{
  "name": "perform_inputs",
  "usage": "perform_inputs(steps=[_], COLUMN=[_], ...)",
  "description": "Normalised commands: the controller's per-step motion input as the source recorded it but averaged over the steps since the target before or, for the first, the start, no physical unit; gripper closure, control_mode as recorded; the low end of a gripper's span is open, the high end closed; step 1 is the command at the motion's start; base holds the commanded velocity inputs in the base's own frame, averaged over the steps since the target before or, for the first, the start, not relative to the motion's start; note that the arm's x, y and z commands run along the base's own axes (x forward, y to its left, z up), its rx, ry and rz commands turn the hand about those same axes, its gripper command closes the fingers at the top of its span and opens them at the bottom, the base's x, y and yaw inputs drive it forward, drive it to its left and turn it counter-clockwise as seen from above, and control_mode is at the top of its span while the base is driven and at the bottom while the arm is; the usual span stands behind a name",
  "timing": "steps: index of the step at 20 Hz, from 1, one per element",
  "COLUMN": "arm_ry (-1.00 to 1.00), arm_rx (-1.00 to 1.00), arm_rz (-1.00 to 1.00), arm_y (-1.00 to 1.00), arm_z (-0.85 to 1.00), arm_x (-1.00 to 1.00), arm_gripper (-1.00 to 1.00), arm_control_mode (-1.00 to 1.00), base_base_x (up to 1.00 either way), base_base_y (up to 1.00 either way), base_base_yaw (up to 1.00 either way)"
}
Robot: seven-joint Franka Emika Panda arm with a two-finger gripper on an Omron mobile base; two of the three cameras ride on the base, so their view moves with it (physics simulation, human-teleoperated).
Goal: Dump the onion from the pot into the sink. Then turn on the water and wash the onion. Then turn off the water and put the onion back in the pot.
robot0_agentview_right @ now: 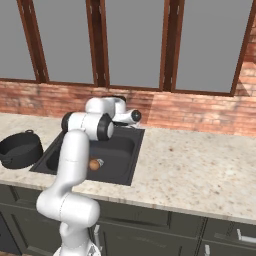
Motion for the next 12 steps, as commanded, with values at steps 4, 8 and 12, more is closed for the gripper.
perform_inputs(steps=[4,8,12], arm_ry=[0.00,0.00,0.00], arm_rx=[0.00,0.00,0.00], arm_rz=[-0.01,0.00,0.00], arm_y=[-0.56,-0.41,-0.21], arm_z=[0.44,0.56,0.66], arm_x=[-1.00,-1.00,-1.00], arm_gripper=[-1.00,-1.00,-1.00], arm_control_mode=[-1.00,-1.00,-1.00], base_base_x=[0.00,0.00,0.00], base_base_y=[0.00,0.00,0.00], base_base_yaw=[0.00,0.00,0.00])
